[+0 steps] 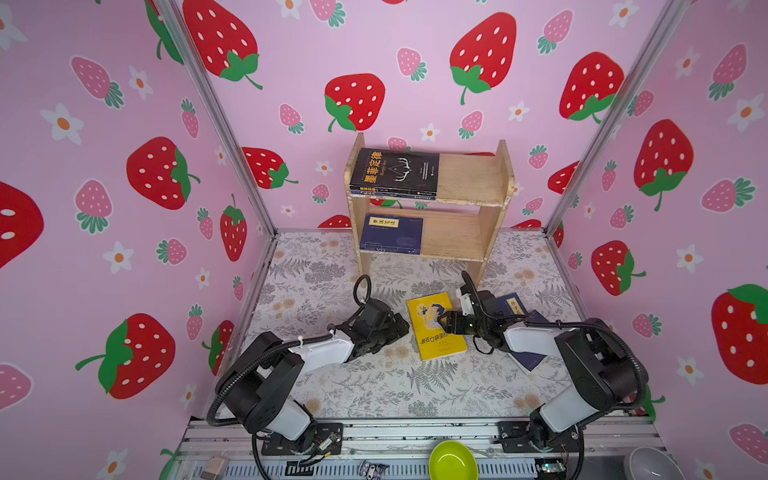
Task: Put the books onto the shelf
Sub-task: 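Close both grippers on opposite edges of the yellow cartoon book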
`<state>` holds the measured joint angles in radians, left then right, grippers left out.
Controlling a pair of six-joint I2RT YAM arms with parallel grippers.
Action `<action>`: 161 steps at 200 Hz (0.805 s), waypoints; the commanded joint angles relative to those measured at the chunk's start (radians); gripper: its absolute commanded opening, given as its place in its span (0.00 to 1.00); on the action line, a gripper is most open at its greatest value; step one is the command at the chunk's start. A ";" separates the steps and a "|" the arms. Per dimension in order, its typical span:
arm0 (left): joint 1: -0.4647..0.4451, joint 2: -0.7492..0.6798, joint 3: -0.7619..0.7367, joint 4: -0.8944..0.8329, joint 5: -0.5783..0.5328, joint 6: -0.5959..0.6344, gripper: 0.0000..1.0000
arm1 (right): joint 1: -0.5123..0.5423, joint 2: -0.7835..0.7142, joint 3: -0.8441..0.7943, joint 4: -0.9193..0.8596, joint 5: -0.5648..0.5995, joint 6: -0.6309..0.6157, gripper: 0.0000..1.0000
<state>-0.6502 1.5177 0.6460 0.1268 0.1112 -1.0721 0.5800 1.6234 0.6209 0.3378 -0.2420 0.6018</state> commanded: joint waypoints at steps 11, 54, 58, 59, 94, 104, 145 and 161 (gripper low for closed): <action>-0.004 0.050 -0.002 0.022 0.014 -0.045 0.95 | 0.053 0.116 0.040 -0.026 -0.008 0.037 0.73; -0.011 0.161 -0.006 0.188 0.083 -0.151 0.95 | 0.126 0.220 0.098 -0.002 -0.046 0.072 0.67; -0.011 0.165 -0.016 0.216 0.086 -0.166 0.95 | 0.130 0.227 0.100 0.000 -0.048 0.076 0.67; -0.011 0.166 -0.020 0.224 0.086 -0.170 0.95 | 0.132 0.229 0.100 0.000 -0.048 0.077 0.67; -0.005 0.173 -0.153 0.550 0.051 -0.269 0.95 | 0.150 0.282 0.093 0.027 -0.105 0.116 0.66; -0.004 0.173 -0.179 0.649 0.047 -0.279 0.95 | 0.153 0.300 0.094 0.033 -0.120 0.121 0.65; -0.005 0.113 -0.178 0.736 0.065 -0.259 0.92 | 0.162 0.341 0.120 0.050 -0.147 0.129 0.65; -0.004 0.057 -0.171 0.664 0.061 -0.236 0.89 | 0.162 0.344 0.126 0.061 -0.152 0.137 0.65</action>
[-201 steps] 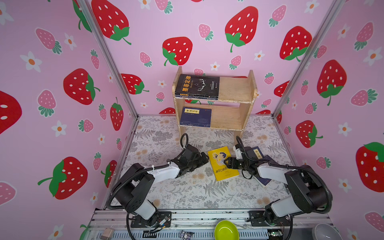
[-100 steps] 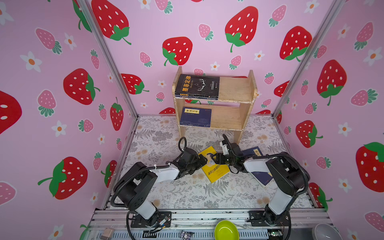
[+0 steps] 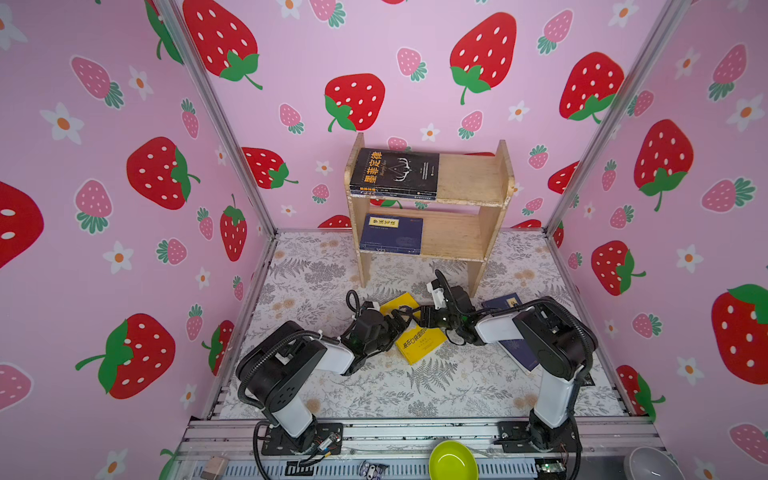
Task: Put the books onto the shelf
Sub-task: 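Close both grippers on opposite edges of the yellow cartoon book, then lift the yellow book upright with both grippers toward the shelf top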
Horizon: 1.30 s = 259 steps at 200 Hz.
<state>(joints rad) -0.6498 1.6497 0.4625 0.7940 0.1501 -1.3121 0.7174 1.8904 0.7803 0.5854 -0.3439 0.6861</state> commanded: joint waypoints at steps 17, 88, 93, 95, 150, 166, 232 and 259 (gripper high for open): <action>-0.007 -0.142 0.023 -0.134 0.000 0.038 0.80 | 0.025 0.081 -0.026 -0.187 -0.050 0.054 0.65; -0.010 -0.256 0.064 -0.452 -0.095 0.100 0.40 | 0.025 0.072 -0.022 -0.047 -0.142 0.152 0.64; -0.010 -0.251 0.064 -0.452 -0.092 0.094 0.37 | 0.025 0.072 -0.018 -0.039 -0.147 0.159 0.64; -0.010 -0.249 0.064 -0.452 -0.091 0.093 0.36 | 0.025 0.070 -0.018 -0.037 -0.149 0.161 0.64; -0.010 -0.330 0.062 -0.494 -0.077 0.079 0.00 | 0.023 -0.041 0.003 -0.055 -0.133 0.106 0.66; -0.010 -0.452 0.089 -0.610 -0.066 0.132 0.00 | 0.022 -0.146 0.026 -0.130 -0.101 0.034 0.71; 0.044 -0.944 0.522 -1.265 -0.192 0.431 0.00 | 0.022 -0.585 0.232 -0.364 0.065 -0.252 0.92; 0.045 -0.918 0.766 -1.273 -0.191 0.573 0.00 | 0.021 -0.656 0.360 -0.395 0.132 -0.352 0.95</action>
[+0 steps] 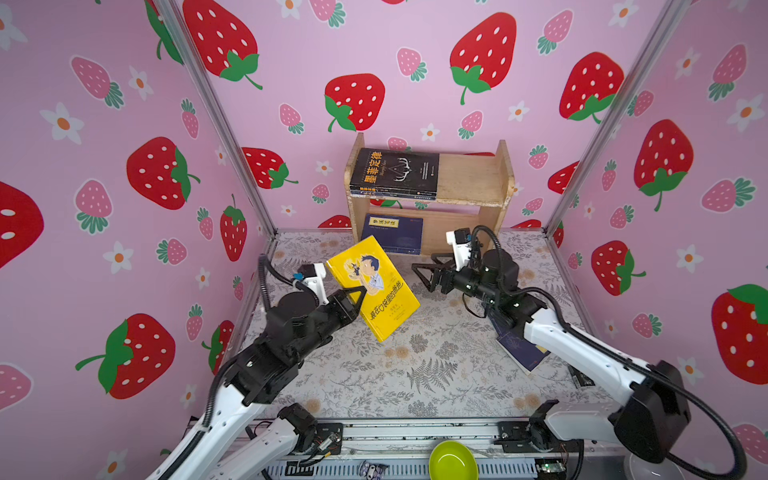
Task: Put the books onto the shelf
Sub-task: 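Lift the yellow book upright with both grippers toward the shelf top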
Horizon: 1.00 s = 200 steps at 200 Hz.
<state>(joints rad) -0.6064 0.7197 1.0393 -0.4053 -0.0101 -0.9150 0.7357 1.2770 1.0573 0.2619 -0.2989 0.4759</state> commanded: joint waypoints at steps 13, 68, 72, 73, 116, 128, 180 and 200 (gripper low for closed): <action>0.002 0.052 0.325 -0.085 -0.040 0.271 0.00 | 0.003 -0.066 0.137 -0.075 0.109 -0.189 0.97; 0.002 0.266 0.645 0.171 -0.052 0.439 0.00 | 0.003 -0.048 0.364 -0.001 0.275 -0.320 1.00; 0.002 0.291 0.661 0.193 -0.053 0.438 0.00 | 0.004 -0.039 0.384 0.007 0.287 -0.330 1.00; 0.002 0.306 0.661 0.199 -0.054 0.437 0.00 | 0.004 -0.036 0.389 0.009 0.290 -0.331 1.00; 0.008 0.557 0.772 0.482 -0.080 0.393 0.00 | 0.002 0.048 0.488 0.123 0.413 -0.326 1.00; 0.009 0.613 0.758 0.621 -0.106 0.363 0.00 | 0.002 0.068 0.487 0.166 0.454 -0.309 1.00; 0.031 0.894 0.872 0.902 -0.201 0.172 0.00 | -0.003 0.185 0.549 0.253 0.578 -0.296 1.00; 0.033 0.969 0.921 0.934 -0.234 0.119 0.00 | -0.021 0.216 0.566 0.257 0.582 -0.245 1.00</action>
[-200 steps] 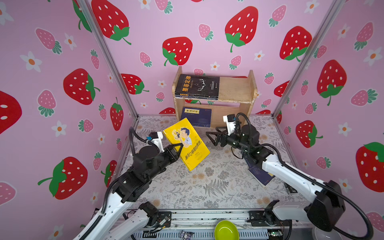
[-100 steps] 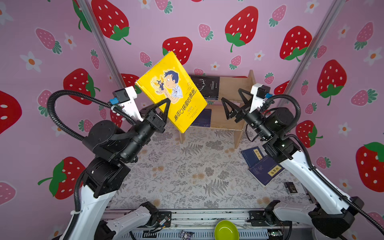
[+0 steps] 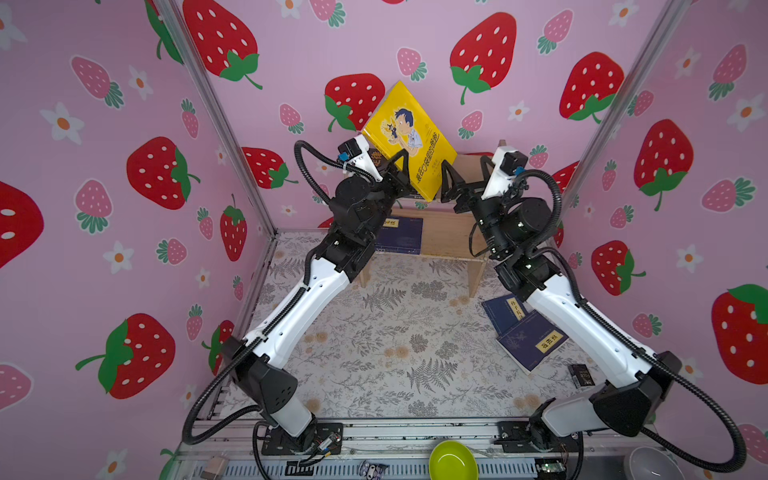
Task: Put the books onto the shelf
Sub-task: 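Lift the yellow book upright with both grippers toward the shelf top, then lower the yellow book onto the black book atop the shelf with both grippers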
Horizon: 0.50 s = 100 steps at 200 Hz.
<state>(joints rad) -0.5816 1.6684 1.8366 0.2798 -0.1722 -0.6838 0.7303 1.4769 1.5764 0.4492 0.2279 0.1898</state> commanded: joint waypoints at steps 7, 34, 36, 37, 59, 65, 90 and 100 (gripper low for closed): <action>0.008 0.042 0.135 0.257 -0.082 -0.124 0.00 | -0.025 0.028 0.053 0.073 0.051 0.062 1.00; 0.009 0.089 0.166 0.247 -0.127 -0.172 0.00 | -0.071 0.089 0.100 0.049 0.018 0.153 1.00; 0.009 0.089 0.168 0.243 -0.130 -0.177 0.00 | -0.074 0.093 0.106 0.047 0.012 0.159 1.00; 0.009 0.090 0.168 0.242 -0.133 -0.178 0.00 | -0.076 0.095 0.109 0.046 0.008 0.162 1.00; 0.013 0.090 0.161 0.179 -0.176 -0.229 0.00 | -0.101 0.142 0.156 0.012 -0.022 0.206 1.00; 0.014 0.087 0.151 0.162 -0.188 -0.256 0.00 | -0.103 0.155 0.164 0.009 -0.022 0.213 1.00; 0.014 0.065 0.106 0.119 -0.225 -0.336 0.00 | -0.109 0.198 0.192 0.005 -0.057 0.248 1.00; 0.013 0.064 0.099 0.110 -0.227 -0.364 0.00 | -0.111 0.216 0.207 0.004 -0.078 0.261 1.00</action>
<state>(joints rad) -0.5728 1.7802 1.9293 0.3473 -0.3416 -0.9363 0.6189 1.6596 1.7374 0.4484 0.2054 0.3901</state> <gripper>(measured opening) 0.159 0.992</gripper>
